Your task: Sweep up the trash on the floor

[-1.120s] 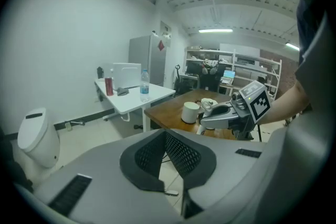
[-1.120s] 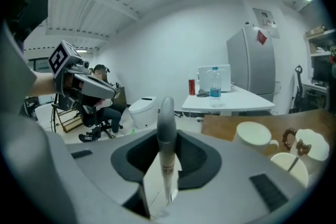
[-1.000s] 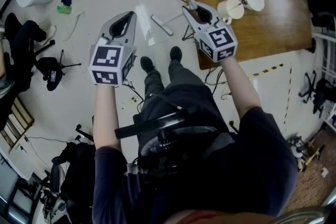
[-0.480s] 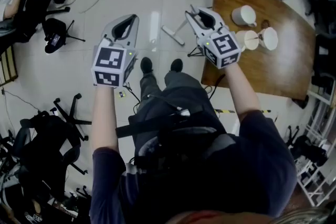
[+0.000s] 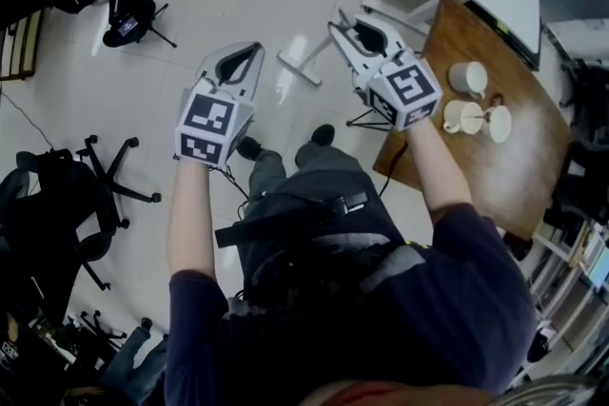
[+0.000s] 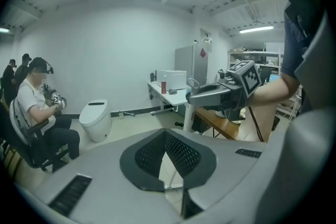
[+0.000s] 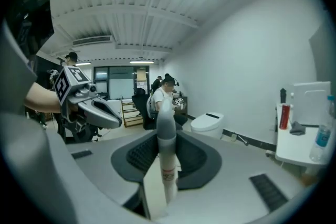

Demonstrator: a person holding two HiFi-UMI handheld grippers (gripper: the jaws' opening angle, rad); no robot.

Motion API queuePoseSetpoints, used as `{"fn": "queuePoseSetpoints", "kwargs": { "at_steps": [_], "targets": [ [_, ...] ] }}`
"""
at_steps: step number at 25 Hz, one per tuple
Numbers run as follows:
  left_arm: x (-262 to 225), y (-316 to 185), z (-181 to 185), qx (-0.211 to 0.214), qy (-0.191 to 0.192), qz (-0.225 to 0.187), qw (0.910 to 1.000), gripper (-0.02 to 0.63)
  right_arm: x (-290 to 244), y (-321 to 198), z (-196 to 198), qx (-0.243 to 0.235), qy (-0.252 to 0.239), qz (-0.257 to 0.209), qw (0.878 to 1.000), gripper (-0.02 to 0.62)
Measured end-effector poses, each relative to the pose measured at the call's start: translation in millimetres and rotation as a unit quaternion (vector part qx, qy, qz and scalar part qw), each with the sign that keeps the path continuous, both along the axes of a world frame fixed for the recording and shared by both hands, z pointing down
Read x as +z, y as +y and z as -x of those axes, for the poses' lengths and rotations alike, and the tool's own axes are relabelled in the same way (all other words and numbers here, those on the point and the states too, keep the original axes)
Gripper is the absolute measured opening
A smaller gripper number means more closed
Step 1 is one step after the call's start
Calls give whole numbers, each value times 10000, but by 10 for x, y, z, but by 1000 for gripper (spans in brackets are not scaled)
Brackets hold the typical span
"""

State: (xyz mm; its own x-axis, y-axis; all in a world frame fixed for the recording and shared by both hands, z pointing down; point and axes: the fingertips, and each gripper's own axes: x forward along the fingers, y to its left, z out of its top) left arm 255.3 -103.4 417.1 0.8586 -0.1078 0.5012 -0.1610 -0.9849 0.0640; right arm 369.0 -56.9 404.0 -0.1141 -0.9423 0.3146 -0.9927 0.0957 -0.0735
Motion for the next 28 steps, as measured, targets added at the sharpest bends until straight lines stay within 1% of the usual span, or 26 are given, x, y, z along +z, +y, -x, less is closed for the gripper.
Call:
{"fn": "queuePoseSetpoints", "kwargs": {
  "at_steps": [4, 6, 9, 11, 12, 13, 14, 17, 20, 23, 28],
  "targets": [
    [-70, -202, 338, 86, 249, 82, 9996, 5, -268, -425, 518, -392, 22, -159, 9991, 115],
    [-136, -360, 532, 78, 379, 57, 9992, 5, -401, -644, 827, -632, 45, -213, 9978, 115],
    [-267, -633, 807, 2, 540, -205, 9983, 14, -602, -951, 1305, -1064, 125, -323, 9937, 115],
    [-328, -780, 985, 57, 586, -355, 9976, 14, -699, -1137, 1602, -1238, 164, -318, 9917, 115],
    [-338, -840, 1082, 113, 590, -368, 9975, 21, -730, -1228, 1749, -1317, 172, -324, 9906, 115],
    [-332, -896, 1183, 170, 578, -348, 9976, 84, -755, -1319, 1896, -1412, 165, -359, 9892, 115],
    [-318, -953, 1283, 209, 555, -325, 9977, 109, -775, -1409, 2042, -1523, 145, -404, 9874, 115],
    [-279, -1133, 1564, 178, 483, -404, 9979, 109, -813, -1646, 2462, -1920, 89, -518, 9800, 115],
    [-251, -1289, 1807, 53, 459, -546, 9974, 109, -811, -1853, 2844, -2268, 61, -482, 9727, 115],
    [-201, -1478, 2040, -248, 408, -608, 9970, 109, -783, -2068, 3202, -2686, 40, -440, 9622, 115],
    [-78, -1814, 2313, -729, 211, -596, 9953, 109, -670, -2393, 3593, -3346, -63, -425, 9414, 115]
  ]
}}
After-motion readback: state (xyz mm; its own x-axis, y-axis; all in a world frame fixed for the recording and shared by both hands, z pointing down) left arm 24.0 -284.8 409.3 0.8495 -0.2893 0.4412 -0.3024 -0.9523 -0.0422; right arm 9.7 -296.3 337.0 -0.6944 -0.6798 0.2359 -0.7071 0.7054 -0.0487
